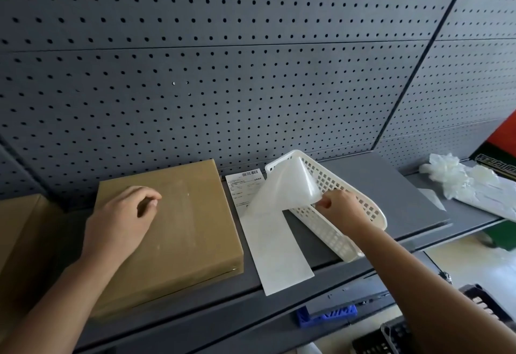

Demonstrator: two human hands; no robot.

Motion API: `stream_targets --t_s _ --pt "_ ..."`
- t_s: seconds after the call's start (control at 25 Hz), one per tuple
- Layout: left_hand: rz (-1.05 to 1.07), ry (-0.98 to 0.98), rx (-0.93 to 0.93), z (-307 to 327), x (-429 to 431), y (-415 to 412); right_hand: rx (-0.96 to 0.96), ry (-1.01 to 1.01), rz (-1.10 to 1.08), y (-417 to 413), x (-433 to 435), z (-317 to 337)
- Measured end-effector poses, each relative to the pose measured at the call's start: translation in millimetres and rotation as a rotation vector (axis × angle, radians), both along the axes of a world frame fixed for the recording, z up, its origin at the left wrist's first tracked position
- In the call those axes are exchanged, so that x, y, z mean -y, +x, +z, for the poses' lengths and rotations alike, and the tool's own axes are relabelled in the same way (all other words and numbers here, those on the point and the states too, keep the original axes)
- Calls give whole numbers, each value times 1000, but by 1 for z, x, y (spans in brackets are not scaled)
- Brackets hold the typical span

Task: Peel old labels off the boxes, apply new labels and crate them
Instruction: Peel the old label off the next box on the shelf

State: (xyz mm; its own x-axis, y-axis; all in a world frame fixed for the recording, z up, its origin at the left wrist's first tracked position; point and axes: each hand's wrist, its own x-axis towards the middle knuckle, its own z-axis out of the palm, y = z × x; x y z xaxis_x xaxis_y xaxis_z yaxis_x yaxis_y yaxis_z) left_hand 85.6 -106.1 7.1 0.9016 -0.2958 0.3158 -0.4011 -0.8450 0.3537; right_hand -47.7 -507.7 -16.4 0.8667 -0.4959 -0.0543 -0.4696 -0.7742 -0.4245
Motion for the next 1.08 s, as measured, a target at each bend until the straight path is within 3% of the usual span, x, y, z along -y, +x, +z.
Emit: stream_targets --t_s 0.32,0.48,0.6,0.72,0.8,0.88,1.0,1.08 --pt "8 -7 1 1 4 -2 -55 54 59 -14 18 7" --pt "7 -11 7 2 4 -3 127 99 -83 -20 24 28" --pt "0 -23 13 1 4 -2 282 -28 -105 -22 13 51" --pt "2 -57 15 0 2 -2 493 -142 184 -8 -17 66" --pt "2 -85 32 2 1 -3 363 -293 466 13 -46 69" --pt "-2 -114 57 5 1 -8 86 -563 620 37 -66 64" --pt "-30 -144 65 16 8 -22 -76 -763 625 61 -71 58" --pt "-96 -207 38 23 18 -35 10 -687 537 65 -66 63"
